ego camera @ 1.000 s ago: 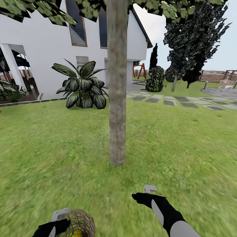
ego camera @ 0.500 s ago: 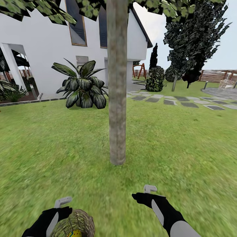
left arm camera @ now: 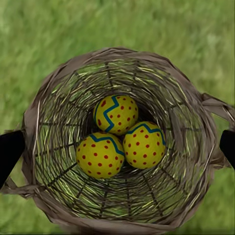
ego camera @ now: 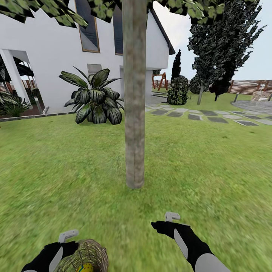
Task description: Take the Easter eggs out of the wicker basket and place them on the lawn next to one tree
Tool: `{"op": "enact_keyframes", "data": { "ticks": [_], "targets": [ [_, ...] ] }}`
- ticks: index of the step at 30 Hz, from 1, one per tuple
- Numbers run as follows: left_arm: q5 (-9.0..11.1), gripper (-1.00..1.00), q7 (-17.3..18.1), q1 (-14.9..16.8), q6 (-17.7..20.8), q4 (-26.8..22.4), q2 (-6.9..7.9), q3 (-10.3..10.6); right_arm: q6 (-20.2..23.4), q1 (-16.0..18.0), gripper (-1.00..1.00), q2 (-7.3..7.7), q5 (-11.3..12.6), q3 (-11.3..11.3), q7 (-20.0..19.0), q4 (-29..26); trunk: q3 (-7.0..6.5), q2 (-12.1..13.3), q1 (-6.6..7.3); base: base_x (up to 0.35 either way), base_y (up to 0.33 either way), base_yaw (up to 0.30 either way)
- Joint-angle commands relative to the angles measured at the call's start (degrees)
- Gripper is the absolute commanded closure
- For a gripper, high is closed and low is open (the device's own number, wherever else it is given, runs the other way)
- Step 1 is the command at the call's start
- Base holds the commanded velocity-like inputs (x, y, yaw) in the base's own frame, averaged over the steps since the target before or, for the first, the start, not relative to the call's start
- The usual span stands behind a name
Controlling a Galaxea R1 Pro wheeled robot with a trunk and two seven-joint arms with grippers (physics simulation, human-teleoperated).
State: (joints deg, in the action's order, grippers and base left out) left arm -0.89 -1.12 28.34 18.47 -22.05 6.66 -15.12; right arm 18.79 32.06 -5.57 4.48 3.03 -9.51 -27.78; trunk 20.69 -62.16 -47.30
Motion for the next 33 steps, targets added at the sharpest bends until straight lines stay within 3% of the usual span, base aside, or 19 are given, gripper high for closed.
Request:
{"op": "enact_keyframes", "data": {
  "ticks": [1, 7, 18, 33],
  "targets": [
    [0.0, -1.0, 0.0, 0.0, 0.2, 0.5, 0.33, -0.3, 0.4, 0.0, -1.0, -0.08, 0.4, 0.3, -0.1, -0.1, 0.25, -0.5, -0.23, 0.0, 0.0, 0.0],
    [0.2, -1.0, 0.4, 0.0, 0.2, 1.4, 1.15, -0.2, 0.3, -0.3, -1.0, -0.18, 0.4, 0.2, 0.0, -0.1, 1.33, -2.9, -1.55, 0.0, 0.0, 0.0],
    [0.2, -1.0, 0.6, -0.1, -0.1, 1.6, 1.18, -0.2, -0.9, -0.7, -1.0, -0.25, 0.4, 0.2, 0.4, 0.0, 3.3, -7.3, -3.96, 0.0, 0.0, 0.0],
    [-0.1, -1.0, 0.6, 0.0, -3.9, 4.5, 1.16, -0.2, -3.3, -1.0, -1.0, -0.35, 0.5, -0.4, 0.3, 0.0, 6.0, -13.3, -7.26, 0.0, 0.0, 0.0]
  ]
}}
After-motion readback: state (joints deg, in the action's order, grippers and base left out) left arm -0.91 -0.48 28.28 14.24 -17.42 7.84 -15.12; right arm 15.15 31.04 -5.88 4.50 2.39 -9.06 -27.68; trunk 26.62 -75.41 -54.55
